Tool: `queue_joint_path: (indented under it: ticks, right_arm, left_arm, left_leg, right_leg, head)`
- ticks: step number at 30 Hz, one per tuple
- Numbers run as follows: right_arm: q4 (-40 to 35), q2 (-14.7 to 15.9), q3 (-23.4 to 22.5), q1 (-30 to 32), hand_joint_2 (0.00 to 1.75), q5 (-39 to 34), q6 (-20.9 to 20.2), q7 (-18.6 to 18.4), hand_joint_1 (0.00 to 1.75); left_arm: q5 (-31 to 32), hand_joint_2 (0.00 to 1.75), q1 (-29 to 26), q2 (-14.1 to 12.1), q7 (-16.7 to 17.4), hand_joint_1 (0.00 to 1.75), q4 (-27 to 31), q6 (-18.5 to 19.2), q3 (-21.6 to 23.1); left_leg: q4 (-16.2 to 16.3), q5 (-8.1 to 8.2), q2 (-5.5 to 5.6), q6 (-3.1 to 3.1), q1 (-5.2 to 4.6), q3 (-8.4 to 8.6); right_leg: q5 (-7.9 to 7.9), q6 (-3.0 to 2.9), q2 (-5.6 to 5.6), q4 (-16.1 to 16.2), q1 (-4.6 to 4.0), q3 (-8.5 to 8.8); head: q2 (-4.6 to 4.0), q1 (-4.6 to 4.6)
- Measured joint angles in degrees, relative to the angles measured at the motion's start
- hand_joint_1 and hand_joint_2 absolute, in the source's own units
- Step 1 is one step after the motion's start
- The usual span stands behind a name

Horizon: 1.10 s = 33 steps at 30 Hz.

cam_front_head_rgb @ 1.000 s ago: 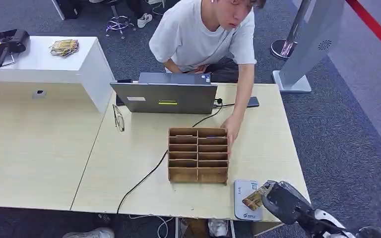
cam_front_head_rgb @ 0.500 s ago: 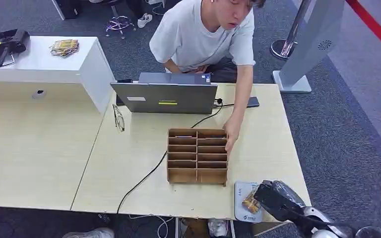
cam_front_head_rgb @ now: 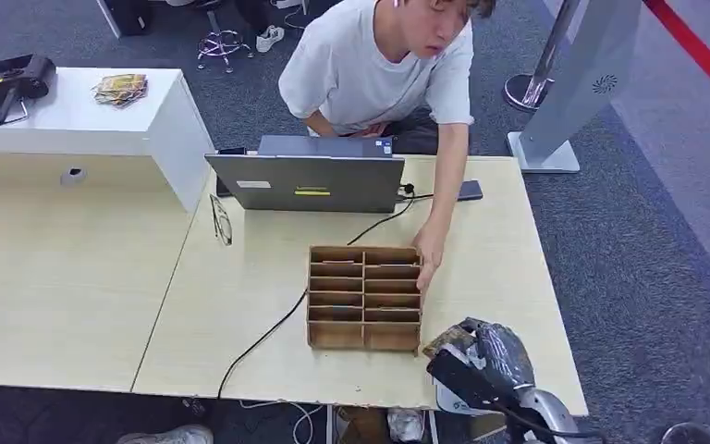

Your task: Pass the card to the sensor for recognition and then transmit it.

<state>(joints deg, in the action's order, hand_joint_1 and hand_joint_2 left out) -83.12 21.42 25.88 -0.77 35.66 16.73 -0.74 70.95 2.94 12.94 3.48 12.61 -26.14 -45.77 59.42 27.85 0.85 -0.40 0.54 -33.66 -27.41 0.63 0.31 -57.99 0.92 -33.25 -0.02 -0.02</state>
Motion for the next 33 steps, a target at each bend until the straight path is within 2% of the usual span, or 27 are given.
queue_joint_path:
  ticks: [3,7,13,15,18,22,24,26,29,33]
  right_arm:
    - [-1.6,-3.3,-1.1,0.9,1.75,6.1,5.0,1.8,1.75]
    - [-4.9,-6.4,-2.8,2.1,1.75,11.9,8.7,2.3,1.75]
    - [-10.1,-7.3,-6.3,4.2,1.75,10.6,7.4,2.4,1.75]
    - [-11.3,-7.1,-7.7,4.7,1.75,5.1,2.9,3.7,1.75]
    - [-12.1,-5.5,-9.5,5.2,1.75,-9.5,-8.0,6.8,1.75]
    - [-11.4,-0.1,-11.7,5.6,1.75,-25.8,-22.0,9.3,1.75]
    - [-10.6,3.4,-12.2,5.8,1.75,-31.3,-26.9,9.3,1.75]
    - [-9.7,6.1,-12.4,6.0,1.75,-34.7,-29.3,9.0,1.75]
    - [-8.8,9.1,-12.4,6.0,1.75,-36.1,-30.6,7.7,1.75]
    - [-7.9,11.6,-11.8,5.9,1.75,-34.7,-29.7,5.0,1.75]
  left_arm:
    - [-0.2,0.0,0.0,0.2,0.0,0.0,0.0,0.1,0.0]
    - [-0.3,0.0,0.0,0.3,0.0,0.0,0.0,0.3,0.0]
    - [-0.8,0.0,-0.1,0.3,0.0,0.0,0.0,0.4,0.0]
    - [-0.9,0.0,-0.1,0.3,-0.2,0.0,0.0,0.3,-0.1]
    - [-0.9,0.0,-0.1,0.3,-0.2,0.0,0.0,0.2,-0.2]
    - [-0.3,0.0,-0.1,0.2,-0.2,0.0,0.0,0.2,-0.4]
    - [0.0,0.0,-0.1,0.2,-0.2,0.0,0.0,0.2,-0.4]
    - [0.1,0.0,-0.1,0.1,-0.2,0.0,0.0,0.2,-0.4]
    - [0.3,0.0,0.0,0.0,-0.2,0.0,0.0,0.1,-0.4]
    - [0.3,0.0,0.0,0.0,-0.1,0.0,0.0,0.1,-0.4]
  left_leg:
    - [0.0,0.0,0.01,0.0,0.01,-0.01]
    - [0.0,0.0,0.04,0.0,0.0,-0.03]
    - [0.0,0.01,0.03,0.0,-0.02,-0.04]
    - [0.0,0.01,0.01,0.0,-0.02,-0.03]
    - [0.0,0.01,0.01,0.0,-0.04,-0.02]
    - [0.0,0.01,0.06,0.01,-0.05,-0.04]
    - [0.1,0.02,0.07,0.02,-0.06,-0.05]
    - [0.1,0.03,0.06,0.03,-0.06,-0.05]
    - [0.1,0.04,0.04,0.04,-0.06,-0.04]
    - [0.1,0.04,0.05,0.04,-0.04,-0.04]
  right_leg:
    - [0.0,0.0,-0.01,0.0,0.0,0.0]
    - [-0.02,-0.01,-0.03,0.0,0.0,-0.01]
    - [-0.01,-0.01,-0.03,0.0,0.02,-0.01]
    - [-0.01,0.0,-0.02,0.0,0.02,-0.01]
    - [0.0,0.0,-0.02,0.0,0.03,-0.01]
    - [0.0,0.01,-0.05,0.0,0.05,0.0]
    - [0.0,0.01,-0.06,0.0,0.05,0.01]
    - [0.0,0.01,-0.05,0.0,0.05,0.0]
    - [0.0,0.01,-0.05,0.0,0.05,0.0]
    - [0.0,0.01,-0.05,0.0,0.03,0.0]
  head:
    - [0.0,0.0]
    - [0.0,0.0]
    - [0.0,0.02]
    - [0.0,0.0]
    - [0.0,-0.02]
    - [0.0,-0.02]
    - [0.0,0.0]
    - [0.0,0.0]
    - [0.0,0.0]
    - [0.0,0.0]
